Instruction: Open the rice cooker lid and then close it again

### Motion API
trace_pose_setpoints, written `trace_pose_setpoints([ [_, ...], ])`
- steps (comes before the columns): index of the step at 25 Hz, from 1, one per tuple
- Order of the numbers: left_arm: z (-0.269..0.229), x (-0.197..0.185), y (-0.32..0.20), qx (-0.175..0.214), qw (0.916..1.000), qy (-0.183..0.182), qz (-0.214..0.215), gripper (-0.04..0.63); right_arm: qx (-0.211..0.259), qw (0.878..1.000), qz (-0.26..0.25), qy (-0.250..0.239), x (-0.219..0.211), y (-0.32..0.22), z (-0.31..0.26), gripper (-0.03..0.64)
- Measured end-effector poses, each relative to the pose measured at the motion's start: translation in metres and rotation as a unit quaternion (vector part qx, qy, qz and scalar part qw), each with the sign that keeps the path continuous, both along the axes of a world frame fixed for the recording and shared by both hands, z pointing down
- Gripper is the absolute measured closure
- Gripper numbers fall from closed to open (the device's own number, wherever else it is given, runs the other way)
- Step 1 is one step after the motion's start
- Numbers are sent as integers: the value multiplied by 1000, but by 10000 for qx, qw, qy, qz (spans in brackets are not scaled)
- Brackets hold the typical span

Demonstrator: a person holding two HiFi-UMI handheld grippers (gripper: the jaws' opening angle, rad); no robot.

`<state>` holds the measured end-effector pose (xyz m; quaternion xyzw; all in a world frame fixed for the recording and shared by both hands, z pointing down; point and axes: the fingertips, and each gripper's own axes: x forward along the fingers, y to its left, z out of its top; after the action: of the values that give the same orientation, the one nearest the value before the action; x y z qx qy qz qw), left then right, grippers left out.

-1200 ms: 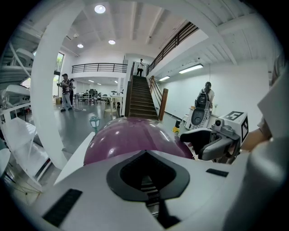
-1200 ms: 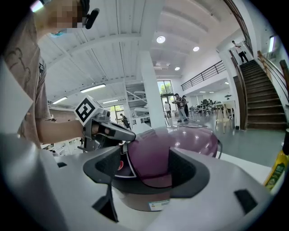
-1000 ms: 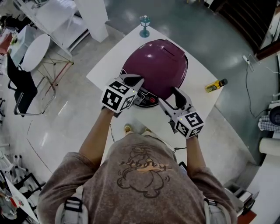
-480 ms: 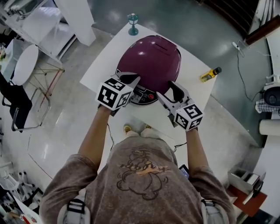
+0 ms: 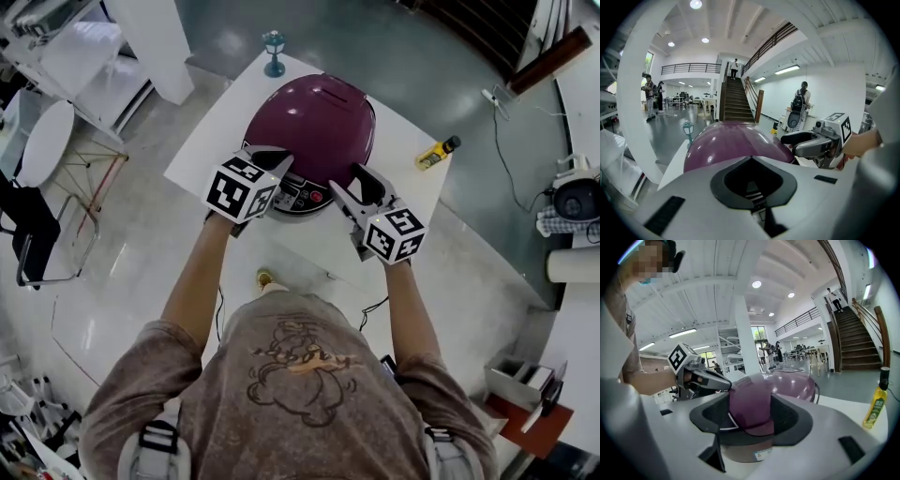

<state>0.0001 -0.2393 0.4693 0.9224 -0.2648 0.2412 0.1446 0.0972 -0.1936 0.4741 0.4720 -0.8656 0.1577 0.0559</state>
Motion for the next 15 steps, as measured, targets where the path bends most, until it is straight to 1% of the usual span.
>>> trace_pose_setpoints([
  [3, -6, -3, 4, 263, 9995, 77, -129, 574, 38, 9999, 84, -126, 2, 4, -6, 357],
  [6, -25, -8, 12, 508, 9967, 460, -427, 574, 221, 9997, 33, -95, 5, 14, -20, 365],
  [10, -54, -14, 30, 801, 9896, 981, -686, 574, 412, 9991, 34, -62, 14, 34, -39, 365],
  [12, -65, -17, 45, 915, 9862, 1167, -741, 574, 479, 9988, 24, -39, 18, 49, -46, 371],
  [15, -76, -22, 69, 1098, 9815, 1334, -819, 574, 551, 9985, 47, -5, 23, 71, -50, 377],
])
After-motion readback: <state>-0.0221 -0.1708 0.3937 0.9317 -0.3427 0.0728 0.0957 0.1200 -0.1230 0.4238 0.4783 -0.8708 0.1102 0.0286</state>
